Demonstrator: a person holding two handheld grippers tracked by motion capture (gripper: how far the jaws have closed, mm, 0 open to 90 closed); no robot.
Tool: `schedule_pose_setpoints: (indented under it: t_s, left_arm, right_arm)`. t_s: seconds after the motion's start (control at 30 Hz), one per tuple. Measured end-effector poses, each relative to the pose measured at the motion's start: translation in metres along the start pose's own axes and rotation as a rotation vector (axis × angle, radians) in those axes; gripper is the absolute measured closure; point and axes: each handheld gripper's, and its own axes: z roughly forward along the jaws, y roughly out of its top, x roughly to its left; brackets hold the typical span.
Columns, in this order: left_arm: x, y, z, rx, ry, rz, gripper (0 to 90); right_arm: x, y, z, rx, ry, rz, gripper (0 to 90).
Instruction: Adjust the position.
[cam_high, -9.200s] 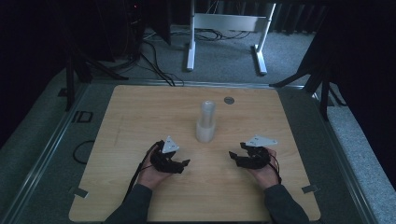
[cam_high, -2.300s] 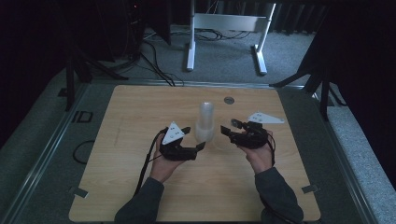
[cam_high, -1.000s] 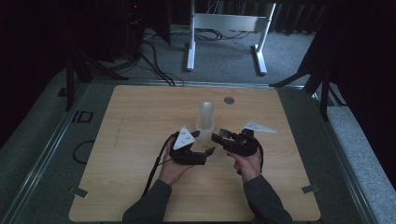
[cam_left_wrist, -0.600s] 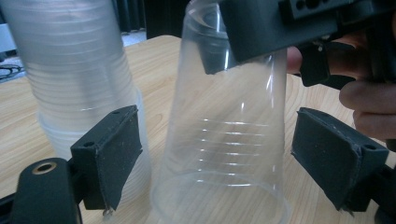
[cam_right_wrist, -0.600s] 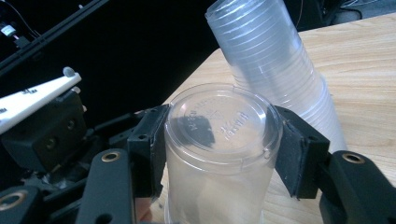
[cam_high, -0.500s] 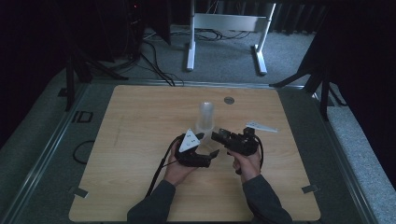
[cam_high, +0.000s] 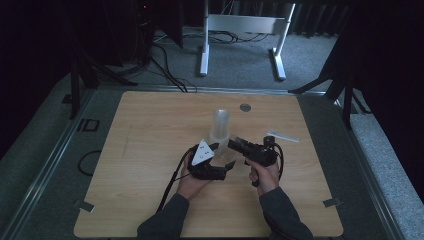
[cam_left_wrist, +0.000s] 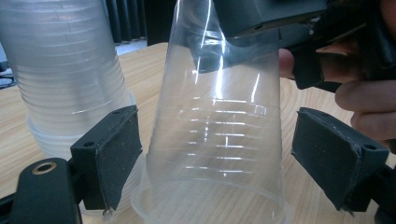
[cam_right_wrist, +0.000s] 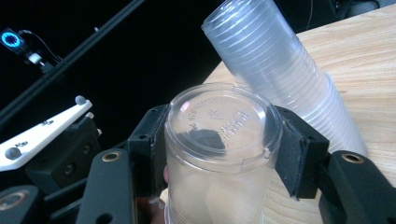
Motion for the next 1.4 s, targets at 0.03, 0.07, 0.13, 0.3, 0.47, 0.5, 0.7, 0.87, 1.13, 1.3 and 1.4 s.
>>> schedule_pose_setpoints:
  t_s: [0.03,0.07,0.13,0.3,0.47,0.5,0.7,0.87,1.13,1.3,1.4]
  left_arm:
    - [-0.0001,-0.0001,0.0002,0.002,-0.002,0.001,15.7]
    - [-0.0003,-0.0003,0.0005,0.004,-0.005,0.002,15.7]
    - [-0.0008,-0.0008,0.0013,0.007,-0.005,0.003,15.7]
    - [-0.0017,-0.0018,0.0025,0.014,-0.008,0.005,16.9]
    - [-0.0019,-0.0023,0.0027,0.017,-0.002,0.008,20.4]
    - [-0.0020,-0.0023,0.0026,0.017,0.001,0.010,20.7]
    - [-0.0028,-0.0025,0.0030,0.018,0.018,0.013,24.6]
    - [-0.0028,-0.0023,0.0022,0.015,0.026,0.018,27.4]
    - [-0.0036,-0.0034,0.0047,0.030,0.026,0.019,23.2]
    - [-0.0042,-0.0037,0.0047,0.029,0.033,0.022,26.7]
    - [-0.0045,-0.0033,0.0041,0.028,0.034,0.027,27.5]
  right_arm:
    - [-0.0007,0.0000,0.0000,-0.003,0.005,0.004,42.1]
    - [-0.0009,0.0001,-0.0001,-0.005,0.004,0.007,42.1]
    - [-0.0012,0.0003,-0.0005,-0.007,0.007,0.012,42.1]
    - [-0.0014,0.0007,-0.0010,-0.009,0.011,0.016,42.1]
    - [-0.0017,0.0004,-0.0009,-0.009,0.011,0.019,42.2]
    - [-0.0019,0.0004,-0.0010,-0.009,0.011,0.019,42.2]
    - [-0.0019,-0.0003,-0.0004,-0.008,0.013,0.021,42.2]
    - [-0.0020,-0.0002,-0.0006,-0.009,0.016,0.022,42.2]
    - [-0.0029,-0.0007,0.0000,-0.013,0.032,0.038,42.2]
    - [-0.0026,-0.0007,0.0004,-0.011,0.033,0.036,42.2]
    - [-0.0030,-0.0005,0.0001,-0.009,0.037,0.033,42.1]
